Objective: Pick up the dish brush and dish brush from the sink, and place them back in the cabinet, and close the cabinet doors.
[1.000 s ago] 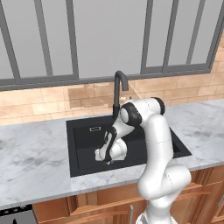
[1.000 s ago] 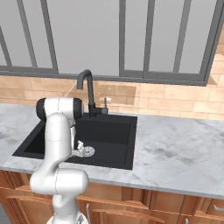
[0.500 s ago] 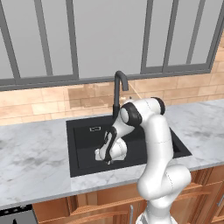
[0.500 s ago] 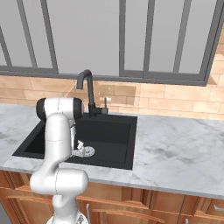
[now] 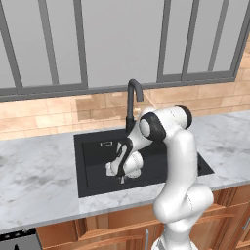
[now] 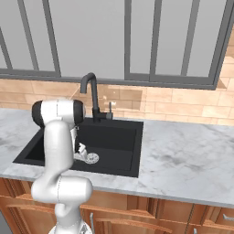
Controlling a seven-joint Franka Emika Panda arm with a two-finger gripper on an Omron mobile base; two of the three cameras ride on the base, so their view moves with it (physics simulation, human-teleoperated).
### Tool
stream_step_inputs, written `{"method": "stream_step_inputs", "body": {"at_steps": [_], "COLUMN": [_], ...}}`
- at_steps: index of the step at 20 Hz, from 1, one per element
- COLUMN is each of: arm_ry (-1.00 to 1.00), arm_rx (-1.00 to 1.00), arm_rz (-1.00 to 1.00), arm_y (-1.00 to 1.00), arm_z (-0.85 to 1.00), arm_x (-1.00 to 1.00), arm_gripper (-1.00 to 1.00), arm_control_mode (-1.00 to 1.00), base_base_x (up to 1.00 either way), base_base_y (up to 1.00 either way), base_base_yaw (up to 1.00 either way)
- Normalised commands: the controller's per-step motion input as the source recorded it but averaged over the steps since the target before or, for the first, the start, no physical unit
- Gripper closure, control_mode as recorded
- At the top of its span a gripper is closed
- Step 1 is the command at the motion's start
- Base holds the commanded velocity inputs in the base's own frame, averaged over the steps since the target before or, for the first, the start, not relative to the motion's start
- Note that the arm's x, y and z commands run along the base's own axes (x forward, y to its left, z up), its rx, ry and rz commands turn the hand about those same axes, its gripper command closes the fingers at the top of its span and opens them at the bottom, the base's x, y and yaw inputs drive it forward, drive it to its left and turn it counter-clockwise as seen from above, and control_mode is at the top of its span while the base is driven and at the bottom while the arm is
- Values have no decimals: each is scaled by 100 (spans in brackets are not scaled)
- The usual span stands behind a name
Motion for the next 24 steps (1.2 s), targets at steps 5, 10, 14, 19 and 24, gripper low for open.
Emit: {"method": "stream_step_inputs", "body": {"at_steps": [5, 10, 14, 19, 24], "arm_ry": [0, 0, 0, 0, 0], "arm_rx": [0, 0, 0, 0, 0], "arm_rz": [0, 0, 0, 0, 0], "arm_y": [0, 0, 0, 0, 0], "arm_z": [64, 62, 59, 54, 49], "arm_x": [-12, -9, -15, -26, -34], "arm_gripper": [100, 100, 100, 100, 100], "arm_control_mode": [-100, -100, -100, -100, -100], "base_base_x": [0, 0, 0, 0, 0], "base_base_y": [0, 0, 0, 0, 0], "base_base_yaw": [0, 0, 0, 0, 0]}}
